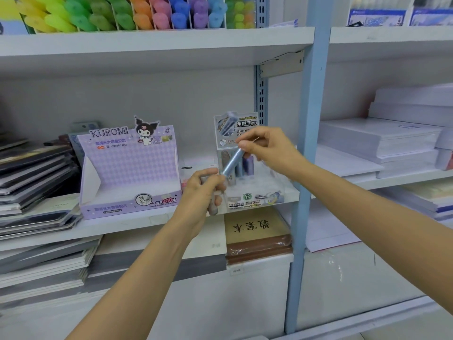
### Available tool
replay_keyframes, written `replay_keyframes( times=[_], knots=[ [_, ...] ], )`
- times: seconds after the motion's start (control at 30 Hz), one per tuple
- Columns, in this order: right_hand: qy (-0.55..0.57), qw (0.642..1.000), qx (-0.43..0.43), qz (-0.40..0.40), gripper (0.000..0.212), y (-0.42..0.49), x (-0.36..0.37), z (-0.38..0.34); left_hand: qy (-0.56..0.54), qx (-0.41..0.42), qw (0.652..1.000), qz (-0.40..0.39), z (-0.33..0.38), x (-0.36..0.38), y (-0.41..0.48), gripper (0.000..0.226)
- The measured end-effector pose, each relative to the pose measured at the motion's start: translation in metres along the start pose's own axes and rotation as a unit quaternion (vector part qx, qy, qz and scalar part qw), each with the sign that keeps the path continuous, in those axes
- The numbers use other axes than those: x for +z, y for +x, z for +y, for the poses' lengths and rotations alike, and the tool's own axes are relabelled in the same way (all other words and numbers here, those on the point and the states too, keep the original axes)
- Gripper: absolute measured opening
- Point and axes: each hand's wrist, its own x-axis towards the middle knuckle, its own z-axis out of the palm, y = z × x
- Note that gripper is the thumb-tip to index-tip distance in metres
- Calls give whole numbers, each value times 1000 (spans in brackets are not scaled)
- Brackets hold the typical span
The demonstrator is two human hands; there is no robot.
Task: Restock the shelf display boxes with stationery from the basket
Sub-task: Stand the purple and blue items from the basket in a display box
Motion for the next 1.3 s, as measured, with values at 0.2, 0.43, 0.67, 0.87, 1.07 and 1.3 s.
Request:
replay_keyframes(
  times=[0.2,0.43,0.67,0.87,1.07,1.3],
  knots=[
    [-136,988,4,76,12,6,-13,22,-68,0,998,-3,0,-3,2,14],
    [-206,978,-19,32,11,8,0,41,21,60,996,-55,-5,-2,-5,25],
    [-237,968,-10,-77,11,28,-6,30,-11,4,997,-74,-11,-5,3,12],
    [-217,975,-20,-33,14,25,5,39,-19,62,994,-86,-19,-9,5,8],
    [-276,960,-41,9,7,15,15,56,-25,78,994,-74,-23,-11,8,14],
    [-176,983,-37,29,18,8,11,38,-11,71,996,-47,-22,-13,9,28]
  ],
)
